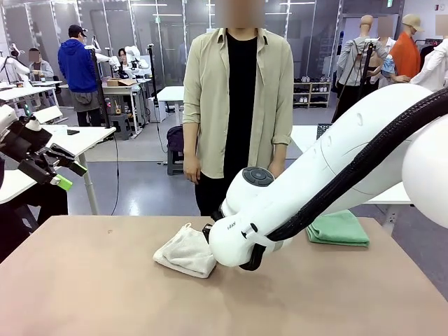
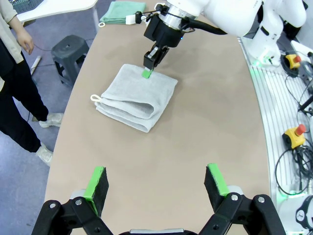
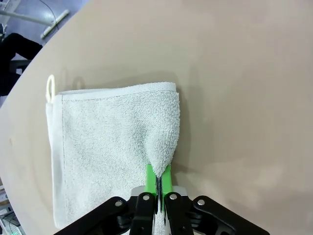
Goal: Fold the towels and place them in the basket.
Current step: Stack the folded Towel with hook on the right side of the table.
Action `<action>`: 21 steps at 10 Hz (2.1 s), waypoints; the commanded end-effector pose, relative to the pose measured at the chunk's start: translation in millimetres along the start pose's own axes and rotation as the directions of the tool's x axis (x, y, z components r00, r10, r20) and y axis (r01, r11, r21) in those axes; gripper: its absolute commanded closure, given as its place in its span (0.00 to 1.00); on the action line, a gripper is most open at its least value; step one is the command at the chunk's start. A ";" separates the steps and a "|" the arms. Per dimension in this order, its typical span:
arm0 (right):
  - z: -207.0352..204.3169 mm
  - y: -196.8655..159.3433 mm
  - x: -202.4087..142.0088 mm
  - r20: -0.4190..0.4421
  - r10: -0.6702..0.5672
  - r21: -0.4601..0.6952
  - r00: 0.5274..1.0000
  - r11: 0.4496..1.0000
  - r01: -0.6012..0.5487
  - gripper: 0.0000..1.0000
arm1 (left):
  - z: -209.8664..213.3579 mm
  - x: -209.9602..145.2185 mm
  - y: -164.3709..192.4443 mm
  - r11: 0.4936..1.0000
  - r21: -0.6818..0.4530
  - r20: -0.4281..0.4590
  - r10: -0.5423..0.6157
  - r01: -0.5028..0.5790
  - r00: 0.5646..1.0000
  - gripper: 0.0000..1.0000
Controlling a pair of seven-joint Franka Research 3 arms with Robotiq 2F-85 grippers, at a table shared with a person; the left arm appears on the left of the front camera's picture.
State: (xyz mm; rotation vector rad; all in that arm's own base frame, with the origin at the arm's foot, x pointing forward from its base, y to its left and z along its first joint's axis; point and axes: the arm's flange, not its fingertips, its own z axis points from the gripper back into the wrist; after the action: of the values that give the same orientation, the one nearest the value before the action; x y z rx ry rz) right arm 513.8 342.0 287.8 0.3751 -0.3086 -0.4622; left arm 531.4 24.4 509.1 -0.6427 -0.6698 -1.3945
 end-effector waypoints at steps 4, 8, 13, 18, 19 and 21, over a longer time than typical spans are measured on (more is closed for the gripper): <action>0.9 0.9 1.1 0.010 0.009 0.004 1.000 1.000 -0.009 1.00 | 1.1 0.7 -1.0 1.000 0.005 -0.004 -0.003 0.003 1.000 0.00; 0.9 0.9 1.1 0.010 0.009 0.004 1.000 1.000 -0.009 1.00 | 1.1 0.7 -1.0 1.000 0.005 -0.004 -0.003 0.003 1.000 0.00; 16.1 -7.6 20.3 0.008 0.024 0.075 1.000 0.997 -0.024 0.96 | 1.1 0.7 -1.0 1.000 0.005 -0.004 -0.003 0.003 1.000 0.00; 84.9 -42.7 92.2 0.096 0.240 0.172 0.966 0.952 -0.254 0.96 | 1.1 0.7 -1.0 1.000 0.005 -0.004 -0.003 0.003 1.000 0.00; 100.9 -47.8 107.2 0.097 0.269 0.187 0.958 0.941 -0.283 0.96 | 1.1 0.7 -1.0 1.000 0.005 -0.004 -0.003 0.003 1.000 0.00; 128.5 -57.3 137.2 0.105 0.340 0.146 0.935 0.924 -0.353 0.96 | 1.1 0.7 -1.0 1.000 0.005 -0.004 -0.003 0.003 1.000 0.00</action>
State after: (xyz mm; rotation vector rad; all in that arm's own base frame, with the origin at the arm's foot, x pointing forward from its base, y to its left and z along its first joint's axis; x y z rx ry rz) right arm 563.2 227.9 397.7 0.4541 -0.5048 -0.1488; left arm 531.4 24.5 509.1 -0.6426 -0.6699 -1.3942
